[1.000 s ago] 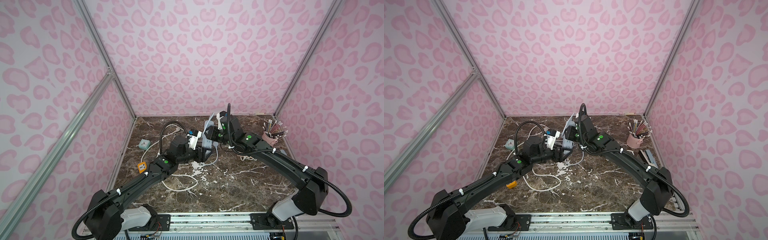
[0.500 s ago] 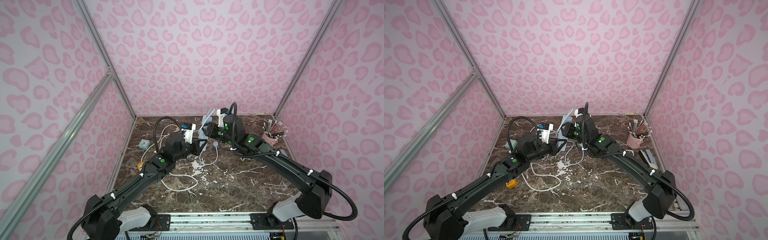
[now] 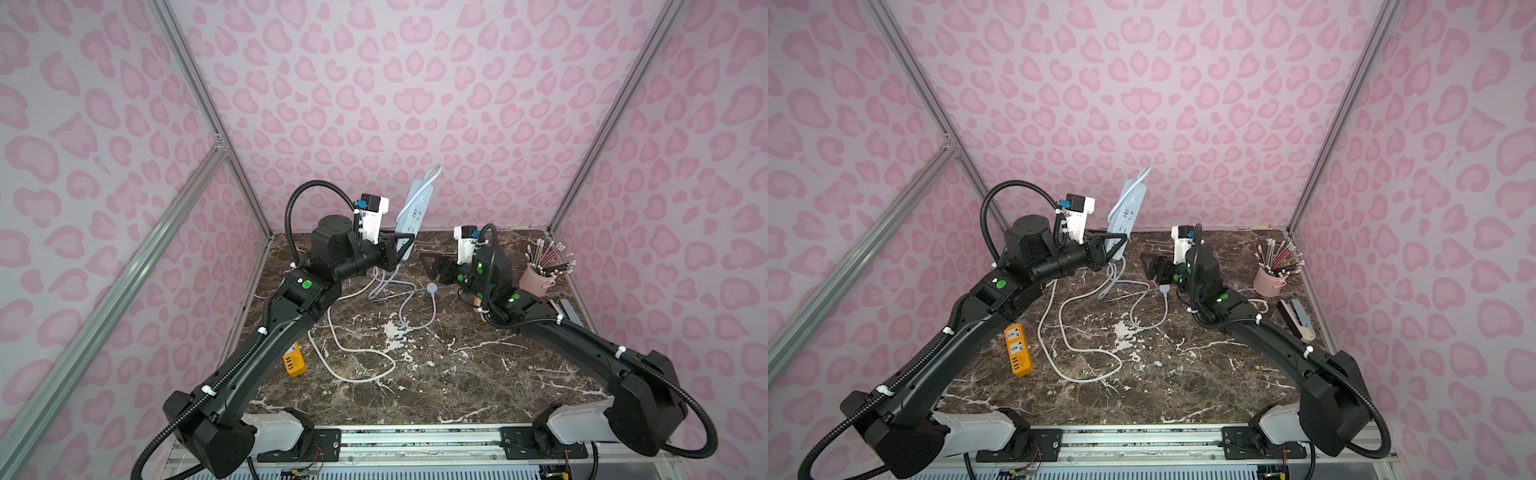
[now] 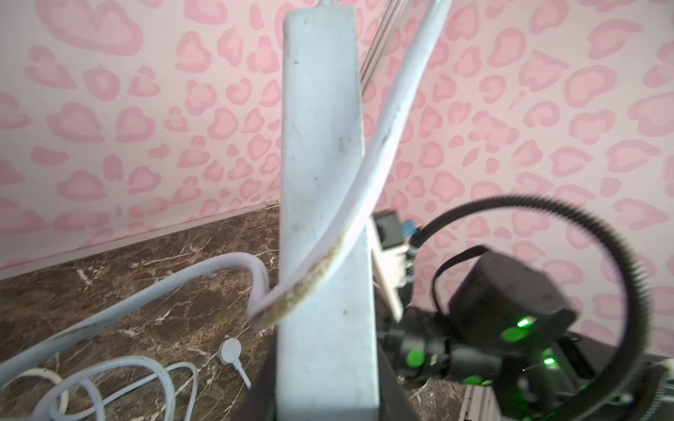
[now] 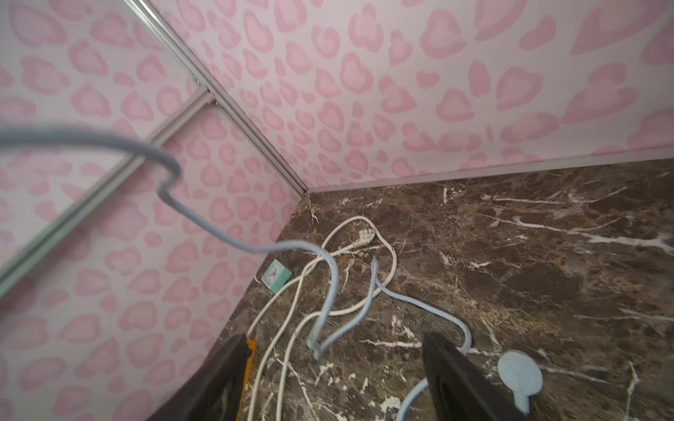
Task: Wrap the cord around the power strip
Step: Wrap the power cord around the power strip.
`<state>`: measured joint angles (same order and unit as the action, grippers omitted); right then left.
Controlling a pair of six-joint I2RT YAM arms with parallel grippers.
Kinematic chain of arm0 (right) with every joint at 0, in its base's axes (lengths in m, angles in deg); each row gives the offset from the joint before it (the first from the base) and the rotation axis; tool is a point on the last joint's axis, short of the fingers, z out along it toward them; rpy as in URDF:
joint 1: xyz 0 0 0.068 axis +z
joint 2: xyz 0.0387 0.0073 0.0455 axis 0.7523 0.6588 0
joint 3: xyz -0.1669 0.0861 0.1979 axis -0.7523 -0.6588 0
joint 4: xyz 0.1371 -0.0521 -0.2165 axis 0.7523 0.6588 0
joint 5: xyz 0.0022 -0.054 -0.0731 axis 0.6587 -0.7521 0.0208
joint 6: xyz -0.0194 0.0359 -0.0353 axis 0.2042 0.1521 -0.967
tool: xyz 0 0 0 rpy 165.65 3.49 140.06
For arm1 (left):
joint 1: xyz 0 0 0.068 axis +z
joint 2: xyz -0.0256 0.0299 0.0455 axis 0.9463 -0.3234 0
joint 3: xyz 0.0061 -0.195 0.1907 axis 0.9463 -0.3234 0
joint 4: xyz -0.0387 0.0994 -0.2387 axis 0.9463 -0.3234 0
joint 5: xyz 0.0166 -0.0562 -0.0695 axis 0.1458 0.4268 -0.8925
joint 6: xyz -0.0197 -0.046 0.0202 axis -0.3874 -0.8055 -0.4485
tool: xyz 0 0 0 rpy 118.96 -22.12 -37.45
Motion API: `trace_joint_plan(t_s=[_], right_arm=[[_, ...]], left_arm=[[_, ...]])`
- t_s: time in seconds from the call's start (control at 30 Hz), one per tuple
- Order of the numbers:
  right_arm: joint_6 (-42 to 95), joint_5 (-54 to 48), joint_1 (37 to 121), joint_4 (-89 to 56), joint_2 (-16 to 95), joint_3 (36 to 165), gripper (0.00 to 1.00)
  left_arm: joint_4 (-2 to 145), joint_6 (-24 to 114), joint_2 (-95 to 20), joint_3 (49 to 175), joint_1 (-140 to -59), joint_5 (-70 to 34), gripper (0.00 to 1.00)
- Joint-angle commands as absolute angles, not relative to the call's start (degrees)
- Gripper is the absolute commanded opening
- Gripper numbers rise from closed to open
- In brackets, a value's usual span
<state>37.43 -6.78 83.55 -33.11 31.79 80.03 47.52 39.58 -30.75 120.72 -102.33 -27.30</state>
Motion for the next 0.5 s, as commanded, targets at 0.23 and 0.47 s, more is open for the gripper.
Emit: trace_joint_plan(t_s=[0.23, 0.47], right_arm=[[24.3, -6.8, 89.2, -57.1, 45.9, 84.2, 0.86], [30.0, -9.0, 89.3, -58.7, 54.8, 90.9, 0.69]], left_arm=[[44.8, 42.7, -31.1, 128.7, -102.2, -34.4, 0.03], [45.7, 43.6, -29.3, 128.8, -102.1, -34.7, 0.03]])
